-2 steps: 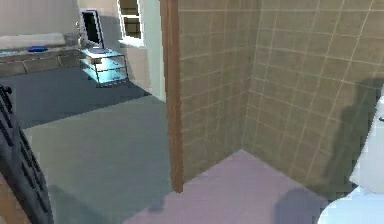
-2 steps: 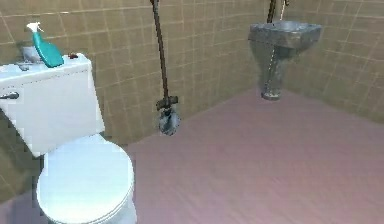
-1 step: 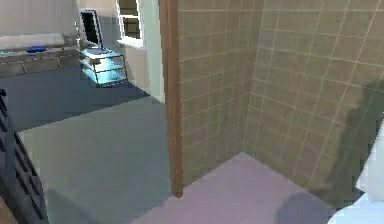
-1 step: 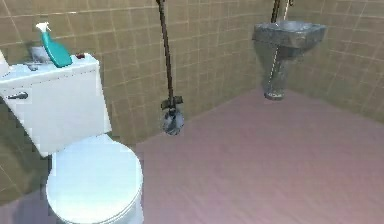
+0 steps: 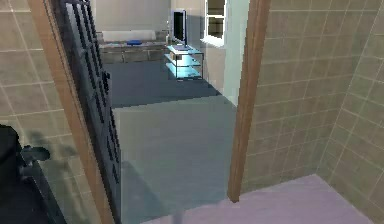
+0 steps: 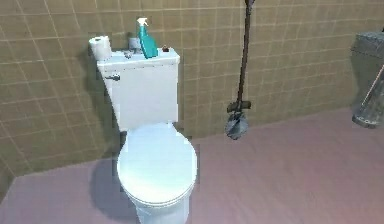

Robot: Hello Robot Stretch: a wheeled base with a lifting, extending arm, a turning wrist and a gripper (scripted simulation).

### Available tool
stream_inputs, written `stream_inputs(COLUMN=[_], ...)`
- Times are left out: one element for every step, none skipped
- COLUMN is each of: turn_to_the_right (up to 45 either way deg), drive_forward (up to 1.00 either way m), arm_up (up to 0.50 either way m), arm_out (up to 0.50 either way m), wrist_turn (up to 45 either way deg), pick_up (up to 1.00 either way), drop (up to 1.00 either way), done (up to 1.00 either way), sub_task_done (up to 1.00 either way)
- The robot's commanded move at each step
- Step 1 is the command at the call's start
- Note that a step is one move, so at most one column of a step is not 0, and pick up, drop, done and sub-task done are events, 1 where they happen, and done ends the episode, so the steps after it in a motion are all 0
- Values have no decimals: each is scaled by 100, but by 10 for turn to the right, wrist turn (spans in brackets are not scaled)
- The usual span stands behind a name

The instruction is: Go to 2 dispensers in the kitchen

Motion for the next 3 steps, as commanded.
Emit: stream_inputs(turn_to_the_right=[0,-210,0], drive_forward=[95,0,100], arm_up=[0,0,0], arm_out=[0,0,0], wrist_turn=[0,0,0], pick_up=[0,0,0], drop=[0,0,0], done=[0,0,0], sub_task_done=[0,0,0])
